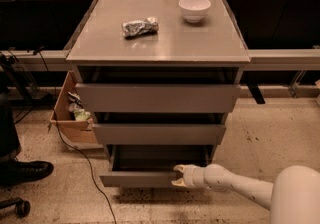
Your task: Open bottom drawer
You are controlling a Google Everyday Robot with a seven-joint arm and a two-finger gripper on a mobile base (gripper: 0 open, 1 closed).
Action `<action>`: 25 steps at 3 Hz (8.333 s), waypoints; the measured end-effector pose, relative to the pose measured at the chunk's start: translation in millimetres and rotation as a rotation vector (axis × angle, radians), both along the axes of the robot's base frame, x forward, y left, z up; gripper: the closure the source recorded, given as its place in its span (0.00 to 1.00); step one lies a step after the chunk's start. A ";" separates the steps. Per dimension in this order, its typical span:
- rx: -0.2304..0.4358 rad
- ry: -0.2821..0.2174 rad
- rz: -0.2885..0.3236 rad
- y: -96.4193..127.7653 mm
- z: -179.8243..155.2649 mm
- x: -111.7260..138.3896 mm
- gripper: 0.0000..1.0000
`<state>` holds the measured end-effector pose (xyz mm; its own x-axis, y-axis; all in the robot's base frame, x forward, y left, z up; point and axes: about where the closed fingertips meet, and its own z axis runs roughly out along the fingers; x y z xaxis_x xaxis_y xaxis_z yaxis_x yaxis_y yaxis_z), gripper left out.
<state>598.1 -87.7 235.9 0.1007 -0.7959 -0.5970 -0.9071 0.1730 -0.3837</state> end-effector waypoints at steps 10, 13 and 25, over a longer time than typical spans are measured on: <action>-0.131 0.147 -0.042 -50.6 -32.5 -51.8 0.00; -0.031 -0.048 0.050 6.8 72.9 -29.0 0.18; 0.011 0.385 0.171 58.9 -74.6 -18.4 1.00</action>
Offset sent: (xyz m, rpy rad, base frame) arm -0.0033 0.0248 0.0303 -0.0107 -0.0238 0.0900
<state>579.7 -28.8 161.3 -0.0011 -0.7804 -0.6252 -0.9999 0.0096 -0.0103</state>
